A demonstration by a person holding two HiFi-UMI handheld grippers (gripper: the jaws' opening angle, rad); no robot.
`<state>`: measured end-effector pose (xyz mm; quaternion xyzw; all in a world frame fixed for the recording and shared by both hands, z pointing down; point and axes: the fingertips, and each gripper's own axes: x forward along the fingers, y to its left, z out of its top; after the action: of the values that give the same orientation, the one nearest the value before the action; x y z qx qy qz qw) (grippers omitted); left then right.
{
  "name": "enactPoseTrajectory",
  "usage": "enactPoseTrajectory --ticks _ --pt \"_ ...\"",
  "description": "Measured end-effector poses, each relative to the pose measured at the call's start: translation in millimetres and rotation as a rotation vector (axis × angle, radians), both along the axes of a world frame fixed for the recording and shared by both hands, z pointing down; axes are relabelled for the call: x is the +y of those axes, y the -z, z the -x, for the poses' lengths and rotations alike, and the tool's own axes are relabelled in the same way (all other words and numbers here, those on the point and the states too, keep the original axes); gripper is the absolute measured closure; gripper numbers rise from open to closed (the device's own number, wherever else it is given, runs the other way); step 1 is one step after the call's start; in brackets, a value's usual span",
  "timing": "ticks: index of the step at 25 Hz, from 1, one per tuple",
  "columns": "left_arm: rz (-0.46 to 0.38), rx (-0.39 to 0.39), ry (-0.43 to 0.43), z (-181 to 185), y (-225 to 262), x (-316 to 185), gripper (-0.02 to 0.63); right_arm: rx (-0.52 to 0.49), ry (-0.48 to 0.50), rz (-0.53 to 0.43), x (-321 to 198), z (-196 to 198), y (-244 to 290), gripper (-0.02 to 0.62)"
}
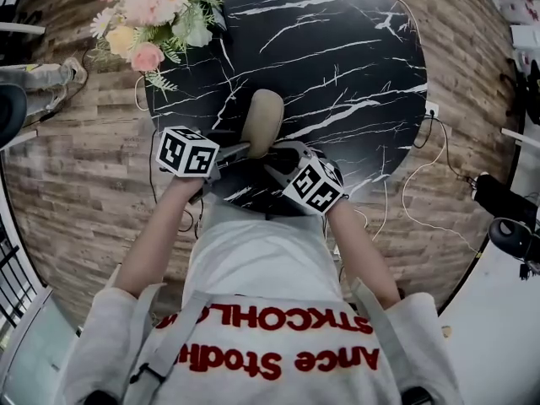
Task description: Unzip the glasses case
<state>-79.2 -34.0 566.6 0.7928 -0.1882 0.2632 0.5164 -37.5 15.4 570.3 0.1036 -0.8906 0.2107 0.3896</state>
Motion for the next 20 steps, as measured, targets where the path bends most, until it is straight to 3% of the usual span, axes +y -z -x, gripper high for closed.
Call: enactPoseTrajectory --ticks 6,12,20 --pt "-0.002 -0.008 0.007 0 0 1 0.457 -0.033 0.039 0.047 13 7 2 0.466" --pt "0.019 -0.006 0.026 -3 0 7 0.460 -0.097 -0.215 0.034 -36 -14 17 0.469" --pt "0.043 -0.051 0.022 -9 -1 18 0.466 -0.005 -0.072 -0.048 -55 -10 17 0.474"
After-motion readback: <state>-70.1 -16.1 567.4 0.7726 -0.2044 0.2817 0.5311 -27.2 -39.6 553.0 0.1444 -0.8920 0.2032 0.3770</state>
